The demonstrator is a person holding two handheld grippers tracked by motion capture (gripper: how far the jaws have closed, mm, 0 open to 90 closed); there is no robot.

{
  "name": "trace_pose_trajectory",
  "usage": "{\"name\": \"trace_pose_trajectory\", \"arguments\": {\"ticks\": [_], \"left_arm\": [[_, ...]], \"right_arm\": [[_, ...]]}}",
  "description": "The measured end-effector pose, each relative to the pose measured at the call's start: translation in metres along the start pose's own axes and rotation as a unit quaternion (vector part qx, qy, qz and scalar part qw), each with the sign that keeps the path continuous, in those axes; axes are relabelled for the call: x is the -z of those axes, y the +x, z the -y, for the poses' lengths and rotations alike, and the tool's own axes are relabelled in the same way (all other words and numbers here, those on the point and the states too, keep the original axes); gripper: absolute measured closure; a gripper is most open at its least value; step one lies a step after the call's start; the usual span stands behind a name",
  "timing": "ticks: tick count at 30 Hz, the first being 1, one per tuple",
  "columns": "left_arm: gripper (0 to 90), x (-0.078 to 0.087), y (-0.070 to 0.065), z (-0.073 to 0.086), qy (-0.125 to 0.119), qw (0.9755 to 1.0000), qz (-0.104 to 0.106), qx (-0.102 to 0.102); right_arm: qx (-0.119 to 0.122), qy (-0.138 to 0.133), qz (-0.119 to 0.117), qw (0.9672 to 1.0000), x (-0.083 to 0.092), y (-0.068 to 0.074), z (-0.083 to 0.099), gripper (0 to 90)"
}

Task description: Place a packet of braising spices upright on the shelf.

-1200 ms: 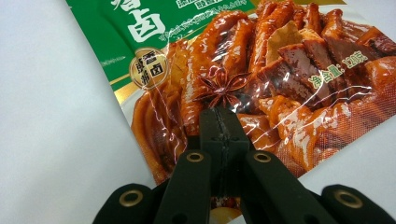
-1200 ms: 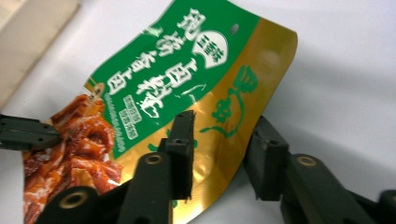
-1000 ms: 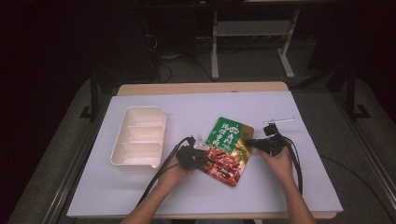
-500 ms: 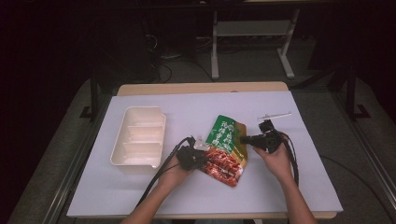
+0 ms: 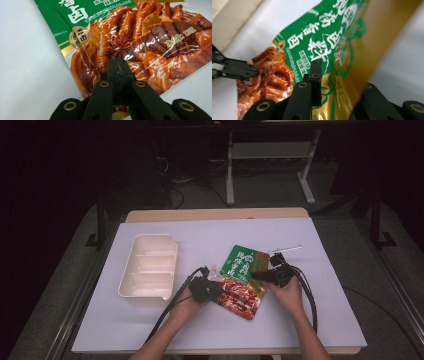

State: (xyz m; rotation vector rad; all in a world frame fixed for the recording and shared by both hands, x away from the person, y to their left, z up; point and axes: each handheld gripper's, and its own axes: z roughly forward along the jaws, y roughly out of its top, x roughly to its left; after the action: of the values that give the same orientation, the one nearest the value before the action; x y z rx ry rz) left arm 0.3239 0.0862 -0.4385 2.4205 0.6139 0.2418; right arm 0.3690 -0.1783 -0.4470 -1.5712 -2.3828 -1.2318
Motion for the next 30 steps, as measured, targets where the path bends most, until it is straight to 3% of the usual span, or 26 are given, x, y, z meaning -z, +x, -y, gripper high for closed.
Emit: {"name": "trace_pose_trajectory", "arguments": {"ticks": [7, 10, 12, 13, 17, 21, 22, 30], "left_arm": [[90.0, 0.0, -0.001, 0.003, -0.01, 0.9999, -0.001, -0.001], [89.8, 0.001, 0.001, 0.005, -0.018, 0.9998, 0.002, 0.003], [83.3, 0.002, 0.003, 0.006, -0.019, 0.9997, 0.012, 0.011], [81.7, 0.003, 0.004, 0.006, -0.018, 0.9995, 0.02, 0.018], [79.1, 0.007, 0.004, 0.01, -0.023, 0.9992, 0.028, 0.016], [76.8, 0.014, 0.002, 0.016, -0.043, 0.9982, 0.037, 0.018], [76.0, 0.016, 0.001, 0.018, -0.054, 0.9974, 0.04, 0.026], [70.0, 0.036, -0.007, 0.028, -0.086, 0.9947, 0.055, 0.011]], "right_arm": [[-0.004, 0.0, 0.005, 1.0, -0.004, 0.0, 0.001, 87.9], [0.005, -0.001, 0.007, 1.0, -0.001, 0.003, 0.0, 88.6], [0.013, -0.006, 0.008, 0.9999, 0.001, 0.004, -0.001, 88.8], [0.012, -0.007, 0.005, 0.9999, 0.003, 0.004, -0.002, 88.9], [0.014, -0.02, -0.01, 0.9997, 0.011, 0.006, -0.004, 89.0], [0.023, -0.032, -0.019, 0.999, 0.019, 0.01, -0.007, 89.1], [0.027, -0.035, -0.021, 0.9988, 0.021, 0.011, -0.008, 89.1], [0.057, -0.048, -0.017, 0.9971, 0.037, 0.025, -0.017, 89.2]]}}
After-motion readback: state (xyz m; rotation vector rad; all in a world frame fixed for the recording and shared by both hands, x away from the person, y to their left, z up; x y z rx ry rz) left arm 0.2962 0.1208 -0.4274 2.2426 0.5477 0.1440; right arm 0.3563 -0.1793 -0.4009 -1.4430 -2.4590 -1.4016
